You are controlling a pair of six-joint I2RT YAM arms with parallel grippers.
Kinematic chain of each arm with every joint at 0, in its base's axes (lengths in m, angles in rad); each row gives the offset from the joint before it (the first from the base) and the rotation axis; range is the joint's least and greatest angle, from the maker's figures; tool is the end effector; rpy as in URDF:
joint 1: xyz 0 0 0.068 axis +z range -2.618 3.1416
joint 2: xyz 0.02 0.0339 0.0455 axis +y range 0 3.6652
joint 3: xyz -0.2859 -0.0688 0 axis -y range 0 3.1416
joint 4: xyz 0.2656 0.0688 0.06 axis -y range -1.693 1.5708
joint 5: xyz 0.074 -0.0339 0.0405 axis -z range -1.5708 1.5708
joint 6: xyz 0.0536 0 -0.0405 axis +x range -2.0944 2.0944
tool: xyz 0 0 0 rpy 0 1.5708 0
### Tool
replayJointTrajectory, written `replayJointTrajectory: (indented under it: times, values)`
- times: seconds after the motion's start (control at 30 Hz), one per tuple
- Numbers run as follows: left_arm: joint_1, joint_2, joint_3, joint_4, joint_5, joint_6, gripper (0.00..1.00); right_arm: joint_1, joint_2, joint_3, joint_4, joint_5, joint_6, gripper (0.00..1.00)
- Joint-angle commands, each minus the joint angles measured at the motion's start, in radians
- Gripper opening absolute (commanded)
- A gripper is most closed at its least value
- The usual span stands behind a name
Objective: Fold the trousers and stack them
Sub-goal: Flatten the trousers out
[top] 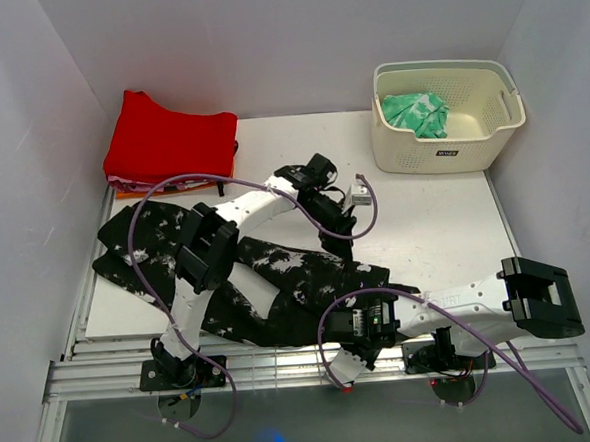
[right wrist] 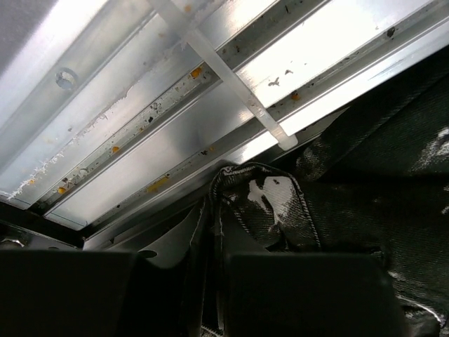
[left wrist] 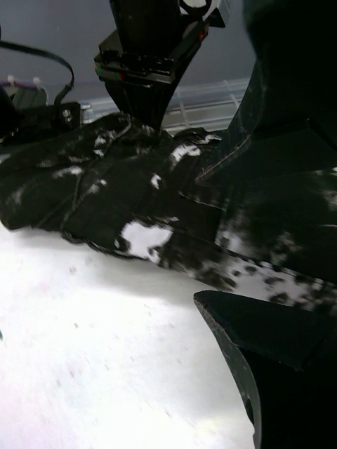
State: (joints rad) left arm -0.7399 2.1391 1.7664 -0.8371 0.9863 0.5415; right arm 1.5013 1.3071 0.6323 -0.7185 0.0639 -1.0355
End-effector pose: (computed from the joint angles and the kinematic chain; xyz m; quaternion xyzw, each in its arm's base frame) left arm 0.3241 -0.3564 0.2167 0.5861 0.6439 -0.4791 0.1112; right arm 0.0182 0.2121 0.1449 -0.9495 0.2992 -0.0105 0.0935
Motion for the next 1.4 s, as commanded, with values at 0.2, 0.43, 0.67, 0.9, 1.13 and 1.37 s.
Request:
replayJointTrajectory:
  times: [0.2, 0.43, 0.67, 0.9, 1.13, 1.37]
  values:
    - [-0.064, 0.077, 0.044, 0.030, 0.196, -0.002, 0.71, 0.005, 0.026, 0.003, -0.058, 0.051, -0.020, 0.09]
    - [-0.081, 0.091, 0.054, -0.034, 0.204, 0.012, 0.31, 0.007, 0.027, 0.004, -0.055, 0.053, -0.020, 0.09]
    - [-0.058, -0.053, -0.005, 0.044, 0.108, -0.029, 0.00, 0.005, 0.024, 0.007, -0.056, 0.053, -0.005, 0.11]
    - [0.034, -0.184, 0.000, 0.112, 0.011, -0.108, 0.25, -0.015, 0.020, 0.043, -0.030, 0.059, 0.055, 0.53]
    - [0.253, -0.517, -0.361, 0.397, -0.141, -0.360, 0.42, -0.094, -0.054, 0.459, -0.197, -0.200, 0.173, 0.90]
    - [0.411, -0.709, -0.462, 0.365, -0.267, -0.390, 0.42, -0.353, -0.095, 0.558, -0.173, -0.360, 0.311, 0.90]
